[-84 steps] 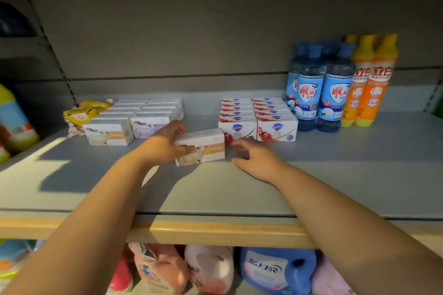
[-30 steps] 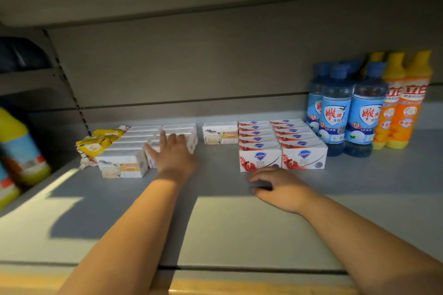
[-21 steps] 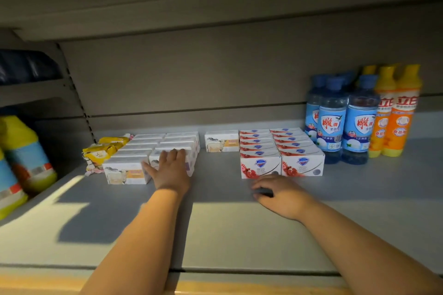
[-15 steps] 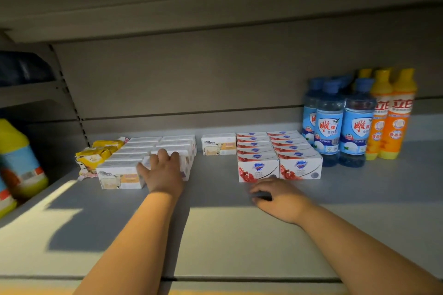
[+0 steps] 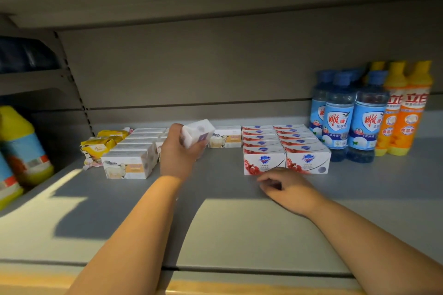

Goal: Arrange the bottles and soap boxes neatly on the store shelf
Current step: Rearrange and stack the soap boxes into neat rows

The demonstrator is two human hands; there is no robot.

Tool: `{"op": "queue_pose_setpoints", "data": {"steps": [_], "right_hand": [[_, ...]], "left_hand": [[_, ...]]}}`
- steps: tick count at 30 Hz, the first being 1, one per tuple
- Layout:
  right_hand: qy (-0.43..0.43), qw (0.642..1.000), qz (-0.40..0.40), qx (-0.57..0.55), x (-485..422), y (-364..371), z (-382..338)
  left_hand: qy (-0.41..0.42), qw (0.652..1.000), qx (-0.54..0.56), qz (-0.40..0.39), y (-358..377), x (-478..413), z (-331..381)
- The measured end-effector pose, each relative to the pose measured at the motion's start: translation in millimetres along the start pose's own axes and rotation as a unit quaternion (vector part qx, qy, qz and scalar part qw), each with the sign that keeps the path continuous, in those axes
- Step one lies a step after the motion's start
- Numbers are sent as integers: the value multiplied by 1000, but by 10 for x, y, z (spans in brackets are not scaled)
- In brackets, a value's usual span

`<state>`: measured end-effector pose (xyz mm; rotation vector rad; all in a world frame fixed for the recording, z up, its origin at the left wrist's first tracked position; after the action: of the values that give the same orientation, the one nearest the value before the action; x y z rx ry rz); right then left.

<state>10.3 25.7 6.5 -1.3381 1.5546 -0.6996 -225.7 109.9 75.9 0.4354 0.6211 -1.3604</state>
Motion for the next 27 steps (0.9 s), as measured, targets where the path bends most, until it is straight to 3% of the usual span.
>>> {"op": "queue_pose_setpoints", "data": {"steps": [2, 4, 9, 11, 13, 17, 19, 23, 27], "right_hand": [[-2, 999, 11, -47, 9, -9, -27], [-3, 993, 41, -108, 13, -44, -51], [2, 944, 130, -302, 34, -174, -113], [-15, 939, 153, -307, 53, -197, -145], [-28, 945, 207, -253, 91, -269, -140], [-125, 923, 346, -110, 190, -469, -167], [-134, 922, 355, -78, 207, -520, -173], [-108, 913, 381, -97, 251, -673, -94], [-151, 900, 406, -47, 305, -800, -96]], "left_hand": [[-42, 994, 101, 1, 110, 45, 94], [-120, 967, 226, -9, 266, 100, 130], [-303, 838, 453, -33, 816, 349, 275], [-360, 782, 508, -28, 1015, 452, 342], [-393, 753, 528, -14, 1166, 546, 362], [-376, 774, 509, -5, 1327, 675, 266], [-350, 789, 503, -40, 1313, 673, 263], [-273, 855, 423, -130, 1202, 591, 268], [-218, 853, 430, -198, 1207, 578, 397]]}}
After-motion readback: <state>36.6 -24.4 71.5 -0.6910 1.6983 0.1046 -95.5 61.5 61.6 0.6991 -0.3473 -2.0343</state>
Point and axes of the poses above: each hand's wrist, its own x-axis away from the middle knuckle, its own y-axis out of the palm, z = x × y, the point moved 6 cm from there along -x, towards the middle knuckle, and after that the axes turned 12 degrees about x, right-handed, at the moved point
